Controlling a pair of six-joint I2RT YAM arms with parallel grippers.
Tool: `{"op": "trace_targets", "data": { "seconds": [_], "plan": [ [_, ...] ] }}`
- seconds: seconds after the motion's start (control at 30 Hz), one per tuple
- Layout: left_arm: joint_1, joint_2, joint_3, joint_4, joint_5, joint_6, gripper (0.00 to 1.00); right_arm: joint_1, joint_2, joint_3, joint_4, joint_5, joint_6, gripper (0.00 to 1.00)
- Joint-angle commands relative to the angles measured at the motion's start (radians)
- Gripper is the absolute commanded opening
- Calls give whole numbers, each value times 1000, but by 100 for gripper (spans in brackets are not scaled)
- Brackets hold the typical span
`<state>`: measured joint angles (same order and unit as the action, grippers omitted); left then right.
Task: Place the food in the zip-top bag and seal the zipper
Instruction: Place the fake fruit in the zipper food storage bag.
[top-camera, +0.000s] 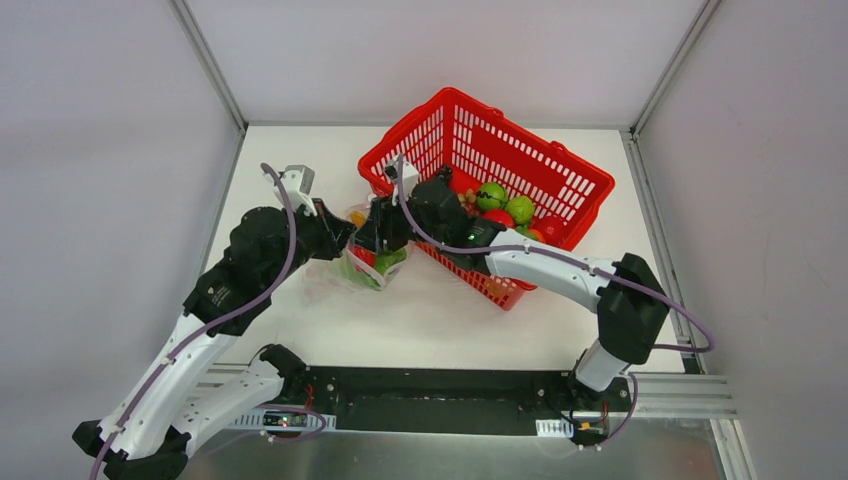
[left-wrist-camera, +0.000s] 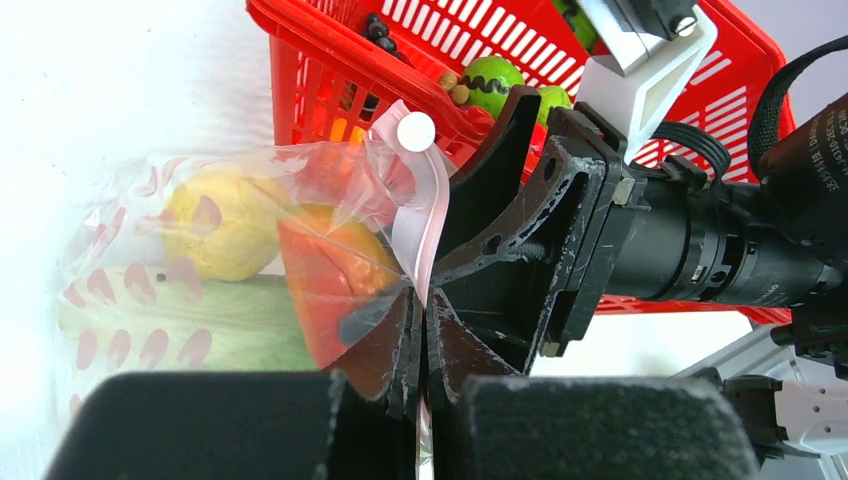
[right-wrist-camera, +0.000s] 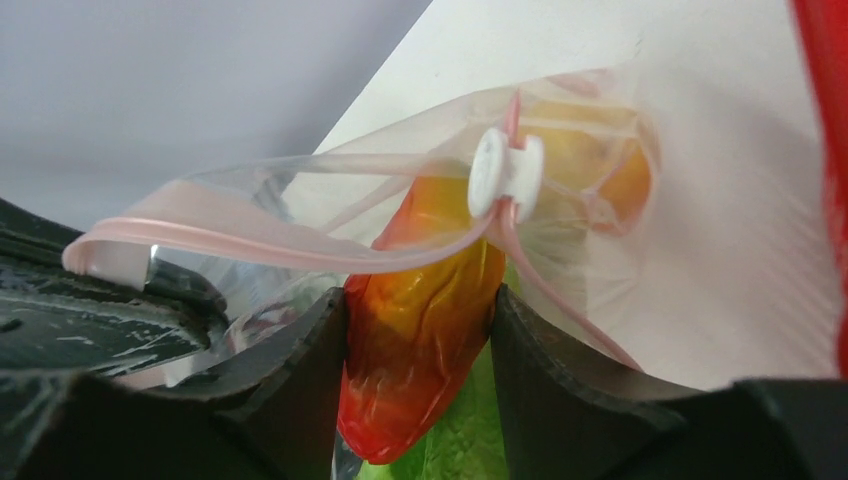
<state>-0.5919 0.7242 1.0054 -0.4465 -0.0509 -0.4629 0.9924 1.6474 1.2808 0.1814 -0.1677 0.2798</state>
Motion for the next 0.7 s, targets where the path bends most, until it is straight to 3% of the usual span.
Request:
{"op": "trace_targets", "data": {
  "seconds": [0.0, 0.37, 0.5, 0.67],
  "plan": [
    [3, -29, -6, 72, -48, -15, 0, -13, 21, 82, -45, -154, 106, 51],
    [3, -62, -21, 75, -94, -21, 0, -13, -2, 86, -41, -221, 88, 83],
    [3, -70, -28, 74, -121, -23, 0, -13, -50, 61, -46, -210, 56, 83],
    [3, -70, -34, 48, -157, -27, 0, -13, -126, 23, -41, -215, 9, 71]
  ]
}}
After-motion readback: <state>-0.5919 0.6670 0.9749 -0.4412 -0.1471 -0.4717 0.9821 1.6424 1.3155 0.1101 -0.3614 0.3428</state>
